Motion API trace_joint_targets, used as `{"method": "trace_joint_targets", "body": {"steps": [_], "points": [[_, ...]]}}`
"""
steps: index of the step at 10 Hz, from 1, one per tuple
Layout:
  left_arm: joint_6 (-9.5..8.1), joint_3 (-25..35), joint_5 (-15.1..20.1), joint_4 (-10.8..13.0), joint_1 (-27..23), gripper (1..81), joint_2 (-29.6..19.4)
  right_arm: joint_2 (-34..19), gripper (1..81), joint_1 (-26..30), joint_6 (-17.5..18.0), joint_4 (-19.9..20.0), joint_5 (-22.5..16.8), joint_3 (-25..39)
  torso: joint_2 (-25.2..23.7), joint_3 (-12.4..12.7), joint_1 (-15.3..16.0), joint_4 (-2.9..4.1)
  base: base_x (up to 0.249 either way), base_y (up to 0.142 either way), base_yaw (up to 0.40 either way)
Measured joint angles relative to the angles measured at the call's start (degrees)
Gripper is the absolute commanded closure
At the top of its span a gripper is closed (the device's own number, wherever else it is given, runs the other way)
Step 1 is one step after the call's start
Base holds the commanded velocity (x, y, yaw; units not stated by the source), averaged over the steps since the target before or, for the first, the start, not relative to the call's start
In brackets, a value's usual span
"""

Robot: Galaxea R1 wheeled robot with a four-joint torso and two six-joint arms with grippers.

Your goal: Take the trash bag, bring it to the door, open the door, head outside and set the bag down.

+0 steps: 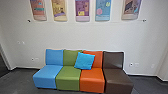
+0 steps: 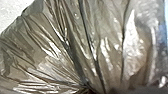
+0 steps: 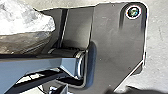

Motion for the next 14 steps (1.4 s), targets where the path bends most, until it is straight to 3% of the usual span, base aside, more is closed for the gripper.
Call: {"method": "trace_joint_targets", "body": {"steps": [5,14], "points": [[0.12,0.0,0.2,0.0,0.0,81.1,0.0,0.2,1.0,0.0,0.0,0.0,0.0,0.0,0.0,0.0,0.0,0.0,0.0,0.0,-0.054],[0.15,0.1,0.9,0.0,-0.2,81.1,0.0,0.2,1.0,-0.1,0.0,-0.1,0.1,-0.1,0.0,0.0,0.0,0.0,0.0,0.0,-0.231]]}}
